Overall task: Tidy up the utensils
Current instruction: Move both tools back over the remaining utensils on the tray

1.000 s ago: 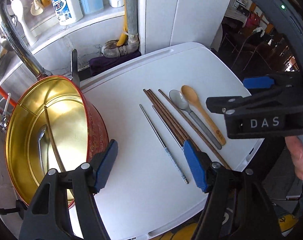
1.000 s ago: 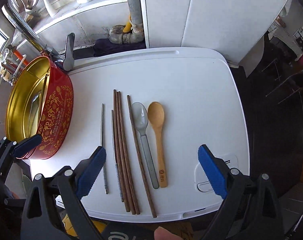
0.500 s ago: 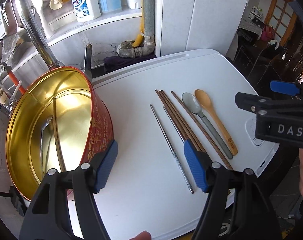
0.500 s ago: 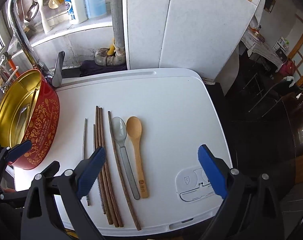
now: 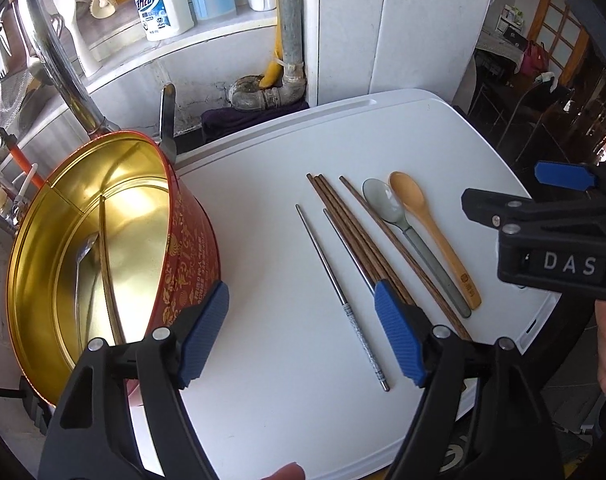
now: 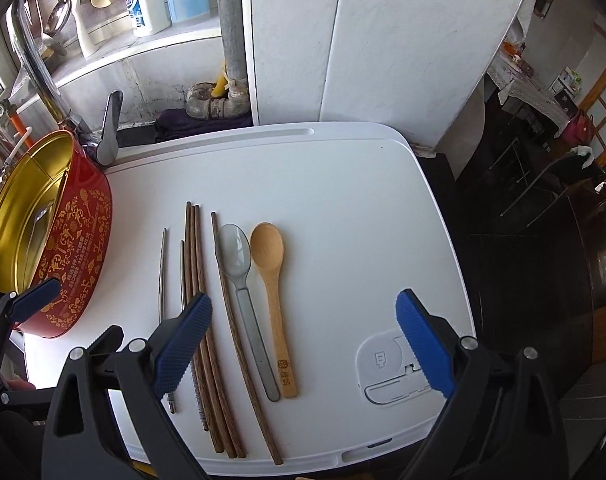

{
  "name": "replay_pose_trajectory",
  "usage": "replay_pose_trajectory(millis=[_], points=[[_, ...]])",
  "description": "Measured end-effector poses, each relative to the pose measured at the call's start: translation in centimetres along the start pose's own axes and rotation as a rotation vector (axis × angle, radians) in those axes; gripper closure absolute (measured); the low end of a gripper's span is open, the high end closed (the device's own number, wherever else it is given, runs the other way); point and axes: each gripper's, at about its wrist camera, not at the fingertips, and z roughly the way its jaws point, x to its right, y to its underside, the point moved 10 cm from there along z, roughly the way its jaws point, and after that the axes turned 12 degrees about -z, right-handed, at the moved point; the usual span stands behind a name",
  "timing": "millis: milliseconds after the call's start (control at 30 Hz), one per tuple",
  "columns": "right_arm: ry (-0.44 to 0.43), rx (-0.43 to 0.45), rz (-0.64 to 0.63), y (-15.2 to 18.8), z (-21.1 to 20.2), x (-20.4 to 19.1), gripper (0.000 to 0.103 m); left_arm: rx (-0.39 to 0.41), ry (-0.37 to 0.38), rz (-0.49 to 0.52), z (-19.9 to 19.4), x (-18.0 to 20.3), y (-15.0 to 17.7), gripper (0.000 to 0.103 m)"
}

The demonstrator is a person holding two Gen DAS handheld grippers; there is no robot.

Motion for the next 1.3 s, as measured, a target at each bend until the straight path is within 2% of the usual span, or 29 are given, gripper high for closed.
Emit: replay_pose_trajectory(millis=[333, 567, 833, 900, 1000, 1067, 1133, 1233, 1300], points=[[-0.032, -0.013, -0.029, 0.0, 1.1, -0.9, 0.009, -0.041, 0.010, -0.002, 1.2, 0.3, 0.4, 0.029], [-0.115, -0.002, -0.043, -0.3, 1.6, -2.0, 0.009, -0.062, 0.010, 0.003, 1.9, 0.3, 0.6, 0.029], [-0.177, -0.056, 0.000, 0.2, 3.0, -1.7, 0.009, -0.064, -0.004, 0.003, 2.3, 0.1, 0.3, 0.029], [-0.164, -0.049, 0.025, 0.2, 3.2, -1.1, 0.009, -0.061, -0.006, 0.008, 2.3, 0.2, 0.2, 0.029], [-0.095, -0.019, 0.067, -0.1, 3.4, 0.6, 0.009, -0.055, -0.007, 0.011, 2.2, 0.3, 0.0, 0.029], [-0.102, 0.010, 0.056, -0.7, 3.4, 0.8, 0.009, -0.056, -0.006, 0.012, 2.3, 0.3, -0.1, 0.029], [-0.095, -0.043, 0.022, -0.5, 4.1, 0.8, 0.009, -0.064, -0.009, 0.012, 2.6, 0.3, -0.1, 0.029], [-0.178, -0.120, 0.038, 0.1, 5.2, 0.5, 0.009, -0.111, 0.024, -0.004, 3.3, 0.6, 0.2, 0.029], [-0.205, -0.146, 0.036, 0.1, 5.8, 0.6, 0.009, -0.175, 0.070, -0.036, 4.1, 0.9, 0.6, 0.029]])
